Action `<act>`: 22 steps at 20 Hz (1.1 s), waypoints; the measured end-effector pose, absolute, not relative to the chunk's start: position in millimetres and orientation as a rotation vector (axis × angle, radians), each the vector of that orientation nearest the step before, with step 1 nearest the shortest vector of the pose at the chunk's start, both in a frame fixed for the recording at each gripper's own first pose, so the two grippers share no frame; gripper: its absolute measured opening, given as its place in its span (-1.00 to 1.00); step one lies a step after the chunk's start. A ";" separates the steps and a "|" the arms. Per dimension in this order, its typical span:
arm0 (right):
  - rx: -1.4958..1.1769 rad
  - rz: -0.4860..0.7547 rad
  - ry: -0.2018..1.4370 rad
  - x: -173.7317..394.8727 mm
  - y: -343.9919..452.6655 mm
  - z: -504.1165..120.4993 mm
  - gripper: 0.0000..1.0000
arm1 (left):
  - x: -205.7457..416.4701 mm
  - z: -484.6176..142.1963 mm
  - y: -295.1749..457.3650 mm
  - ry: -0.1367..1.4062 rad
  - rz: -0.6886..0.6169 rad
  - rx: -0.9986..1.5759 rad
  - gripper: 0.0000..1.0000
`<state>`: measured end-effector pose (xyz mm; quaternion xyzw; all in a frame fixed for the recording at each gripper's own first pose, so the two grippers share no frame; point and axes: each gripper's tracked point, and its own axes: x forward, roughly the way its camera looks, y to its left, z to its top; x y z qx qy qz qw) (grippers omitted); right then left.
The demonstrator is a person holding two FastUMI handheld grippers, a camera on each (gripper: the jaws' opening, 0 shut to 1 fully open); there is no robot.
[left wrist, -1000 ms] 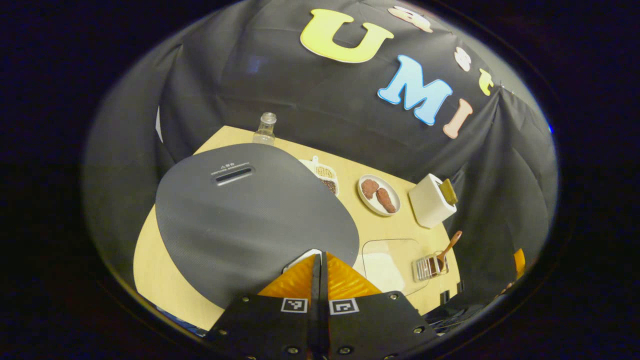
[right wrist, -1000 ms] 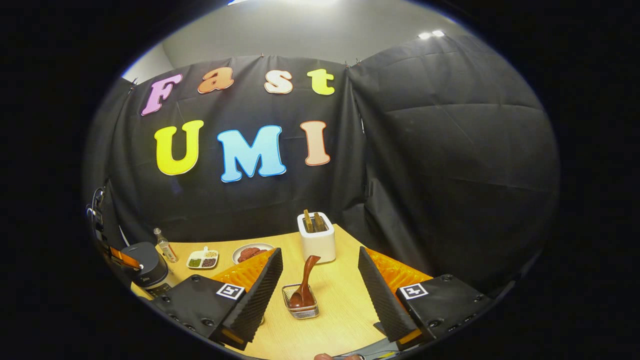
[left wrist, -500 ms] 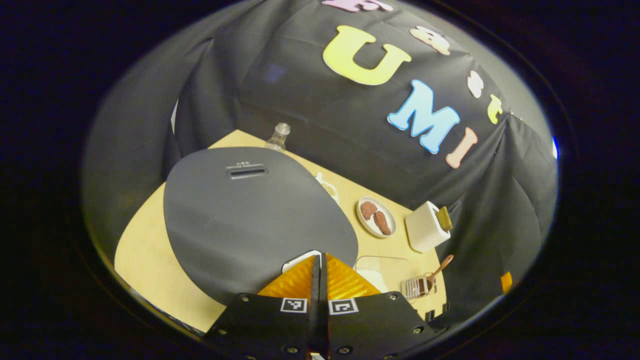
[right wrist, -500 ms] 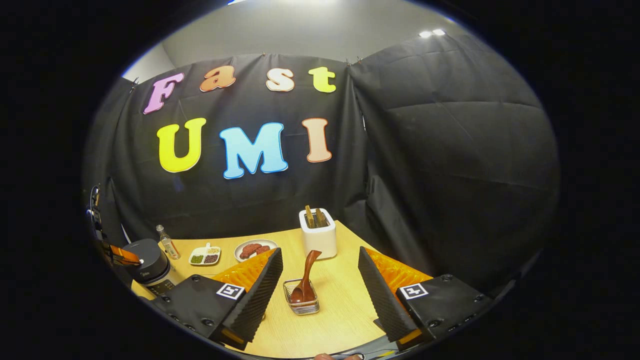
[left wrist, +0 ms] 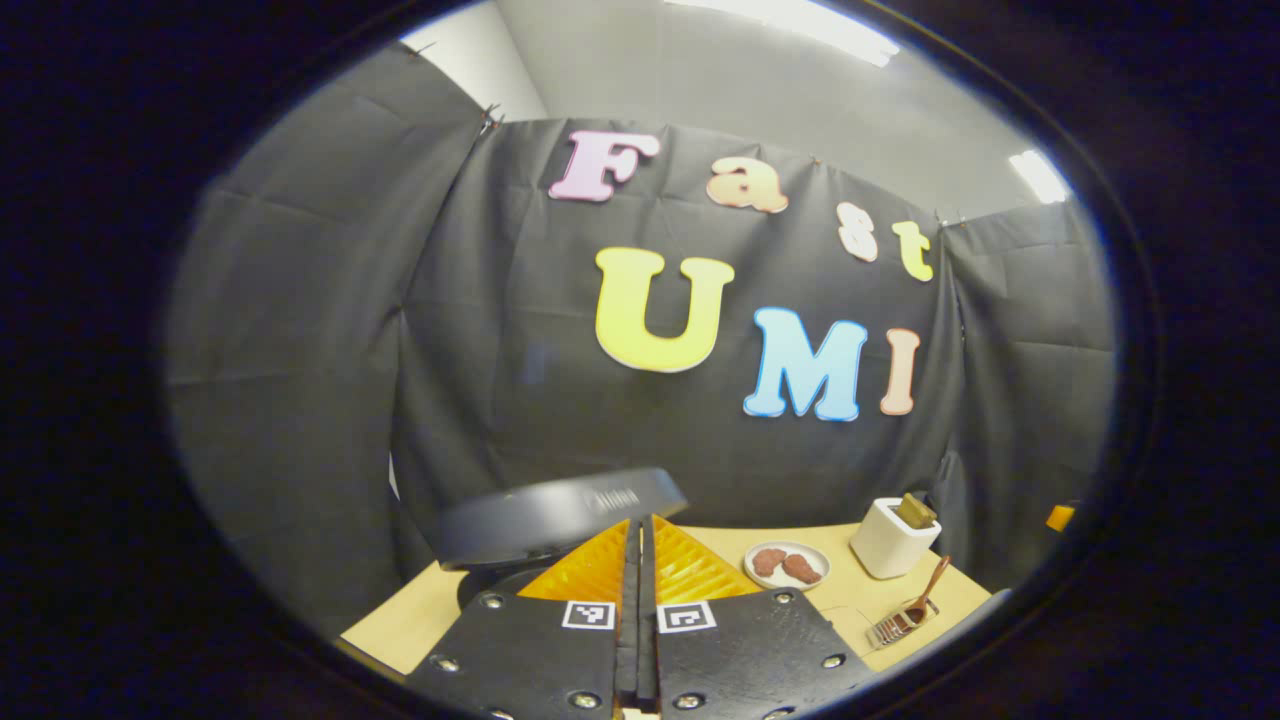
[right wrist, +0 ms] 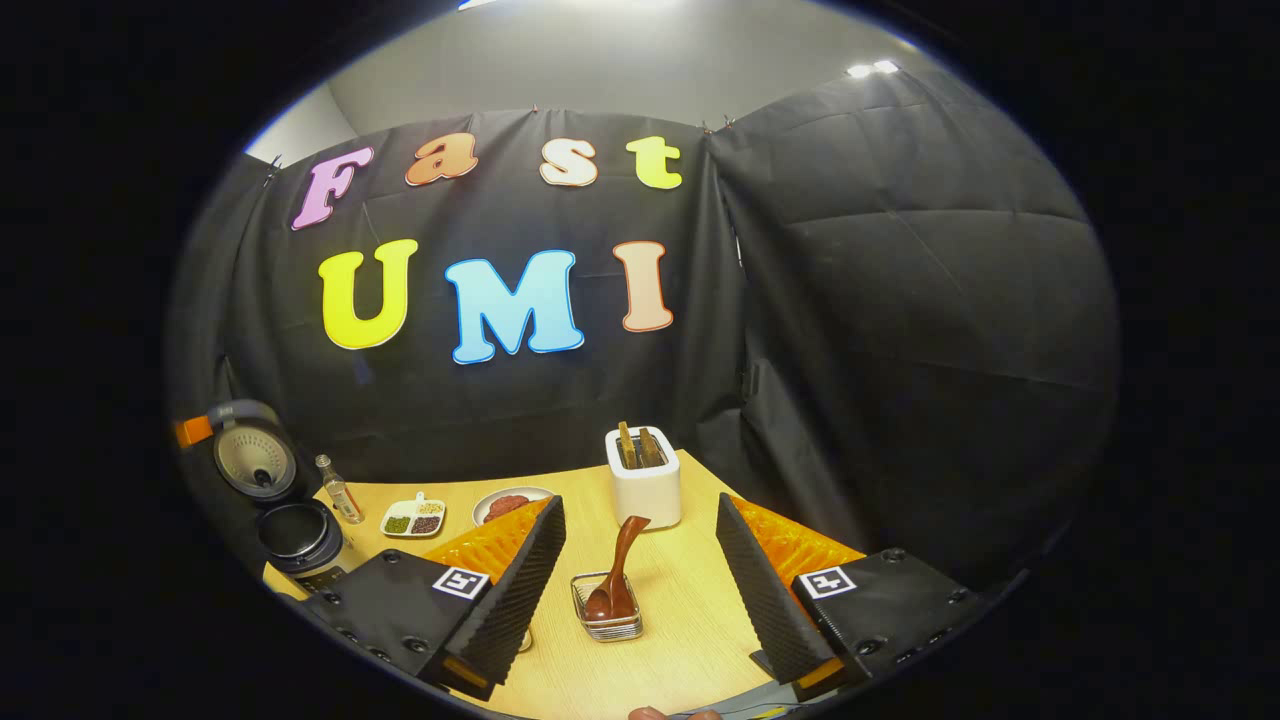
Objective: Close the left gripper, press the button to open the rice cooker; take a wooden spoon from the chopstick holder with the right hand, scoop a spoonful of rice and pour it into the rice cooker, then put the wooden spoon back into the chopstick holder.
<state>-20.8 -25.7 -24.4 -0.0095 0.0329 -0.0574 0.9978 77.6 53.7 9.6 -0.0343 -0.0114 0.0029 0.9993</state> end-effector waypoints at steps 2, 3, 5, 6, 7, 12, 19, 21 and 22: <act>-0.024 -0.106 0.072 -12.0 -24.8 -21.3 0.93 | 57.9 19.4 50.4 -0.046 -0.006 -0.006 -0.98; -0.027 -0.101 0.083 -6.1 -24.5 -21.7 0.93 | 54.2 21.2 48.4 -0.047 -0.001 0.017 -0.98; -0.025 -0.089 0.110 5.2 -24.9 -26.2 0.93 | 49.1 20.5 39.5 -0.045 -0.001 0.023 -0.91; -0.020 -0.087 0.122 13.3 -26.5 -28.0 0.93 | 49.3 17.5 30.0 -0.036 -0.021 0.012 -0.55; -0.012 -0.082 0.137 20.0 -26.5 -30.1 0.93 | 52.0 5.7 25.1 -0.016 -0.024 -0.001 -0.20; 0.033 -0.043 0.234 60.2 -26.7 -52.1 0.93 | 48.6 -15.3 21.4 0.034 0.048 -0.021 0.87; 0.161 0.000 0.409 122.2 -25.5 -98.7 0.97 | 41.6 -25.5 23.2 0.089 0.145 0.005 0.89; 0.186 0.009 0.478 136.5 -26.2 -119.7 0.96 | 38.2 -35.7 22.7 0.120 0.179 -0.014 0.87; 0.204 0.017 0.514 142.6 -25.1 -131.1 0.96 | 36.0 -38.7 22.3 0.128 0.193 -0.021 0.87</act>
